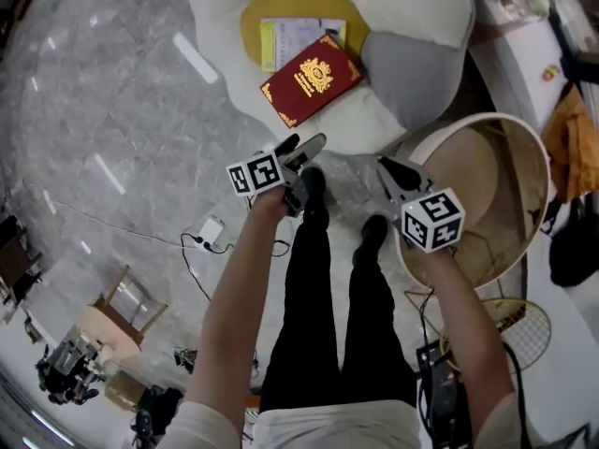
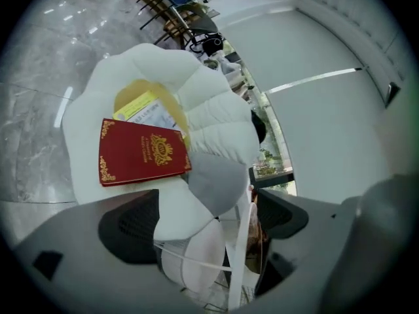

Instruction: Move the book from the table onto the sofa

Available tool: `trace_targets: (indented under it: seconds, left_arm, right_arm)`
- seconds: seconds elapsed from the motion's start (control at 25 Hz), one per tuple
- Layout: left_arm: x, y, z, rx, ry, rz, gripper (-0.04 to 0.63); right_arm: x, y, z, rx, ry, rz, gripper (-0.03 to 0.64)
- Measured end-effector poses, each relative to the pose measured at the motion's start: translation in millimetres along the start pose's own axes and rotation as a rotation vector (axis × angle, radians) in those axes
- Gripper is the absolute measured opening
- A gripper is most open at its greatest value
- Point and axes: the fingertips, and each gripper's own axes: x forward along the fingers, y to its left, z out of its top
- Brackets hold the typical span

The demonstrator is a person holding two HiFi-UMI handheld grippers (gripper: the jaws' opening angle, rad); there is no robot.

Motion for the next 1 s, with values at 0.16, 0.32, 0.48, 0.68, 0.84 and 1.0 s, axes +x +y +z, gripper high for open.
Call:
trace_targets:
  seconds: [0.16, 0.32, 0.48, 0.68, 0.84, 1.0]
  left_arm:
    - [-28, -60, -9, 0.103, -0.047, -0.004, 0.342]
    - [-66, -143, -10, 0.24, -0.095, -0.019, 0.24]
    - [-110, -229, -19, 0.311, -0.169, -0.039, 0.159]
    - [-173, -315, -47, 0.384, -0.267, -0.016, 0.066]
    - [-215, -357, -80, 0.424, -0.304, -0.018, 0.009]
    - [-257, -394, -109, 0.421, -0.322, -0.027, 0.002]
  right_arm:
    - [-54, 15, 11, 0.013, 0.004, 0.023, 0.045]
    - [-112, 42, 32, 0.012, -0.007, 0.056, 0.044]
    - [-176, 69, 63, -0.001, -0.065, 0.04, 0.044]
    - [-255, 106, 89, -0.03, -0.139, 0.036, 0.044]
    - [-305, 127, 93, -0.095, -0.16, 0.042, 0.045]
    - [-339, 136, 92, -0.117, -0.17, 0.051, 0.046]
